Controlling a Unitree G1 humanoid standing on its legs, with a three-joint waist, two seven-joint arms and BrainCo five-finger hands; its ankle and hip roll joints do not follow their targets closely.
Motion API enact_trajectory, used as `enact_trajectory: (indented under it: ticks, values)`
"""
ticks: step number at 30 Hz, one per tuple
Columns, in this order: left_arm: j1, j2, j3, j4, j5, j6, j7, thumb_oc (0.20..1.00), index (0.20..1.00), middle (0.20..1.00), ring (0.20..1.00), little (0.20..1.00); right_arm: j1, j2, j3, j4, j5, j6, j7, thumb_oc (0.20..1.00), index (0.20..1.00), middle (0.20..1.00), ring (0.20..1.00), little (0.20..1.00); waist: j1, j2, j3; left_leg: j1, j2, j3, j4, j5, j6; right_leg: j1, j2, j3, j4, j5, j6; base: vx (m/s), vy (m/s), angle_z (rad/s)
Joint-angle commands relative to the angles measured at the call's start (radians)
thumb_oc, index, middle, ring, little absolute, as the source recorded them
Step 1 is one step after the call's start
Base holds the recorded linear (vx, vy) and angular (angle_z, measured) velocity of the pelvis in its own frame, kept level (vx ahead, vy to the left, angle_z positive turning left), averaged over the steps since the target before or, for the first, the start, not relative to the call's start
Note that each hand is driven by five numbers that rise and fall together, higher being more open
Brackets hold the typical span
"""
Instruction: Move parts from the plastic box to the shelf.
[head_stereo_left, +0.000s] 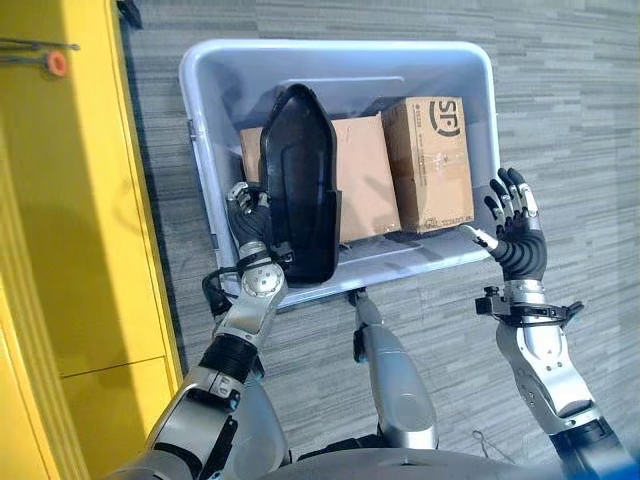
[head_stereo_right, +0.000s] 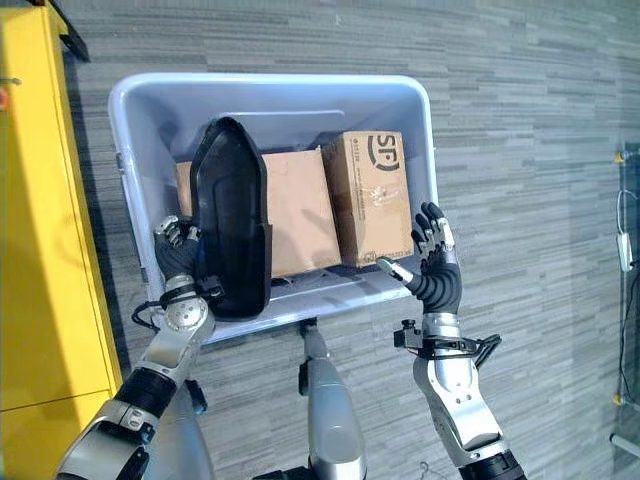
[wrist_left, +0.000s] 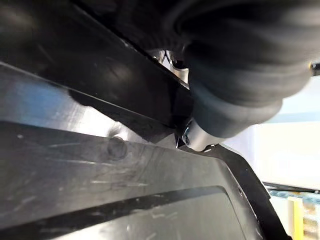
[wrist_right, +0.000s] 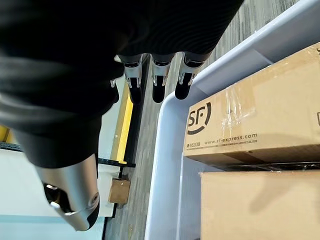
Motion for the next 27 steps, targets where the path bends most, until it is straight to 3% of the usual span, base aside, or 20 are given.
enact_trajectory:
  ticks: [1, 4, 6, 11, 21, 27]
  values:
    - [-0.021, 0.03, 0.073, -0.051, 0.002, -0.08, -0.025, 0.2, 0.2, 0.2, 0.2, 0.2, -0.011, 0.011, -0.06, 0.029, 0.025, -0.031, 0.005, 1.0, 1.0, 1.0, 1.0, 1.0, 0.012, 0.013, -0.078, 0.115, 0.012, -0.048, -0.025, -0.034, -0.011, 0.028, -0.037, 0.034, 0.063, 0.014, 0.049, 0.05, 0.023, 0.07]
    - [0.044, 0.056, 0.083, -0.149, 0.007, -0.096, -0.1, 0.2, 0.2, 0.2, 0.2, 0.2, 0.016, 0.013, -0.087, 0.034, 0.034, -0.025, 0.03, 1.0, 1.0, 1.0, 1.0, 1.0, 0.029, 0.061, -0.124, 0.165, 0.0, -0.051, -0.026, -0.046, -0.011, 0.086, -0.045, 0.024, 0.049, 0.007, 0.051, 0.08, 0.035, 0.11]
    - [0.055, 0.059, 0.088, -0.168, 0.006, -0.099, -0.111, 0.2, 0.2, 0.2, 0.2, 0.2, 0.021, 0.015, -0.091, 0.035, 0.036, -0.024, 0.038, 1.0, 1.0, 1.0, 1.0, 1.0, 0.031, 0.068, -0.133, 0.173, 0.0, -0.052, -0.026, -0.049, -0.011, 0.098, -0.047, 0.021, 0.044, 0.007, 0.051, 0.05, 0.014, 0.08]
    - [0.147, 0.107, 0.131, -0.332, -0.031, -0.131, -0.243, 0.2, 0.2, 0.2, 0.2, 0.2, 0.07, 0.021, -0.149, 0.042, 0.049, -0.017, 0.084, 1.0, 1.0, 1.0, 1.0, 1.0, 0.036, 0.121, -0.205, 0.227, -0.004, -0.062, -0.026, -0.062, -0.012, 0.166, -0.059, 0.004, 0.03, -0.002, 0.054, 0.08, 0.003, 0.05]
    - [0.326, 0.169, 0.177, -0.485, -0.103, -0.14, -0.422, 0.2, 0.2, 0.2, 0.2, 0.2, 0.09, 0.025, -0.15, 0.051, 0.072, 0.017, 0.167, 1.0, 1.0, 1.0, 1.0, 1.0, 0.054, 0.166, -0.3, 0.334, 0.006, -0.053, -0.026, -0.087, -0.007, 0.26, -0.06, 0.004, 0.05, -0.051, 0.053, 0.08, -0.012, -0.01]
    - [0.464, 0.17, 0.197, -0.522, -0.177, -0.121, -0.516, 0.2, 0.2, 0.2, 0.2, 0.2, 0.103, 0.027, -0.14, 0.06, 0.061, 0.037, 0.204, 1.0, 1.0, 1.0, 1.0, 1.0, 0.071, 0.199, -0.347, 0.383, 0.026, -0.06, -0.026, -0.083, -0.007, 0.301, -0.04, 0.002, 0.1, -0.108, 0.033, 0.04, -0.067, 0.01]
